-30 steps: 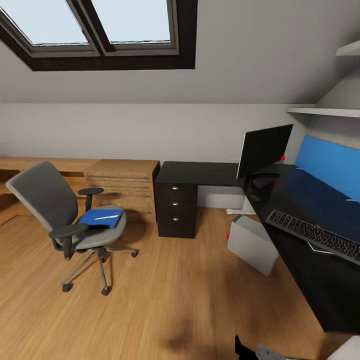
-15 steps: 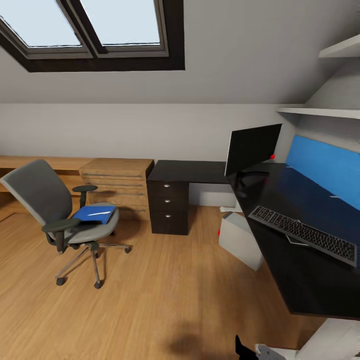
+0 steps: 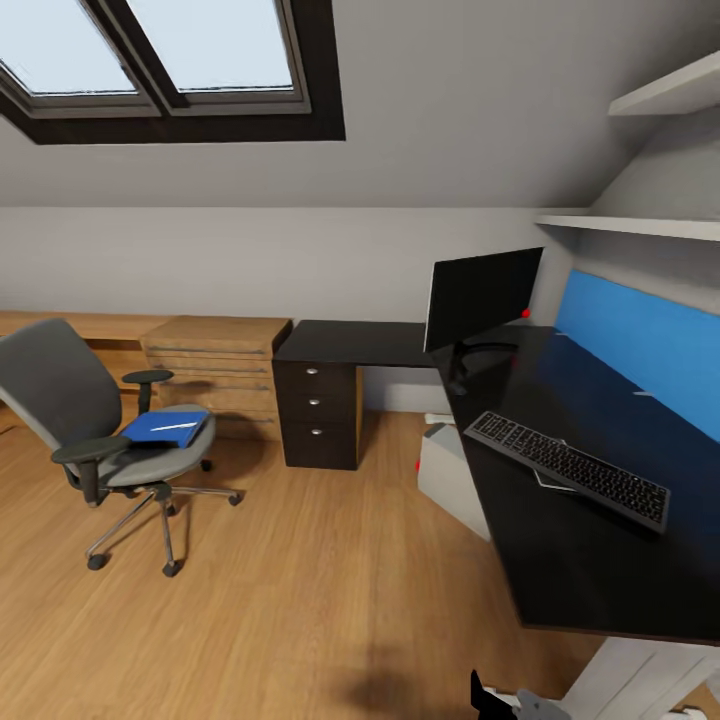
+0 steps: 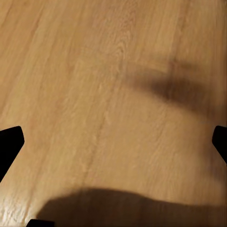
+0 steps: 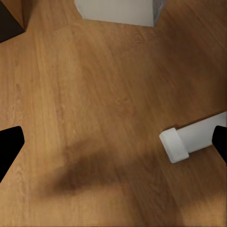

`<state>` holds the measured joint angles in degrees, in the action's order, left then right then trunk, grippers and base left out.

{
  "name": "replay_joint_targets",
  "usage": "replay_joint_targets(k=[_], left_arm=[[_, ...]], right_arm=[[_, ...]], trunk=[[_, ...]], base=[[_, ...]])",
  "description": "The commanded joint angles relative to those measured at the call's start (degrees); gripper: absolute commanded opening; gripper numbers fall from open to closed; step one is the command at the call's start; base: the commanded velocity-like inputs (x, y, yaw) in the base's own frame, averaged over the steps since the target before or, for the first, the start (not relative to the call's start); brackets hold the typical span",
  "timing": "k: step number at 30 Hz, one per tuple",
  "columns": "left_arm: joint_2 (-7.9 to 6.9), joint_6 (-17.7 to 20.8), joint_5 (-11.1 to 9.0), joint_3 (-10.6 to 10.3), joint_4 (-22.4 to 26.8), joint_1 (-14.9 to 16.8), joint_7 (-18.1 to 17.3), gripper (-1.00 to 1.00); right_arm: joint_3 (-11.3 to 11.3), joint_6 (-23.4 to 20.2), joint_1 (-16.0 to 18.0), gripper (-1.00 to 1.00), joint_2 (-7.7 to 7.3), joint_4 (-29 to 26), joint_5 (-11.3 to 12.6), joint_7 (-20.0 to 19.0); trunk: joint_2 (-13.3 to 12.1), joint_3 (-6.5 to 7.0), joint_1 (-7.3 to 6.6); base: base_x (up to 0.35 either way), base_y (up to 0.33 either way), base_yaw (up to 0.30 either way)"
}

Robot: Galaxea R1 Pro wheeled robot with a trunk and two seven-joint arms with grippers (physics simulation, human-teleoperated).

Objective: In the bedroom, organize the workspace by keeping the computer under the desk, ensuring the monitor is on the desk, placing the keyboard on the desk next to the monitor, placing the mouse on the desk next to the keyboard, moving the folder from the swivel chair onto the desk next to the mouse, stacking the notebook on top of the folder with the pen on top of the notebook, and positioning the swivel chair next to the desk.

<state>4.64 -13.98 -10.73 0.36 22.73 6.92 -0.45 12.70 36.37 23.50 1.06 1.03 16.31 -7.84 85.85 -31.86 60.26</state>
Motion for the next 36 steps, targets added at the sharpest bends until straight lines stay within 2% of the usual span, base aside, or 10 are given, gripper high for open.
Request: replay_joint_targets(k=[1,10,36], left_arm=[[0.02,-0.2,-0.3,0.0,0.0,0.0,0.0,1.00],[0.02,-0.8,-0.4,0.1,0.1,0.0,-0.2,1.00],[0.02,-1.0,-0.5,0.3,0.1,0.0,0.3,1.00]], right_arm=[[0.2,0.2,0.1,1.00,0.00,0.1,0.6,-0.6],[0.2,0.2,0.1,1.00,0.00,0.1,0.6,-0.6],[0.2,0.2,0.1,1.00,-0.02,0.0,0.5,-0.7]], trunk=[[0.0,-0.06,0.00],[0.0,-0.06,0.00],[-10.4,4.61,-5.71]], base=[[0.000,-0.131,0.000],[0.000,-0.040,0.000],[0.000,-0.001,0.000]])
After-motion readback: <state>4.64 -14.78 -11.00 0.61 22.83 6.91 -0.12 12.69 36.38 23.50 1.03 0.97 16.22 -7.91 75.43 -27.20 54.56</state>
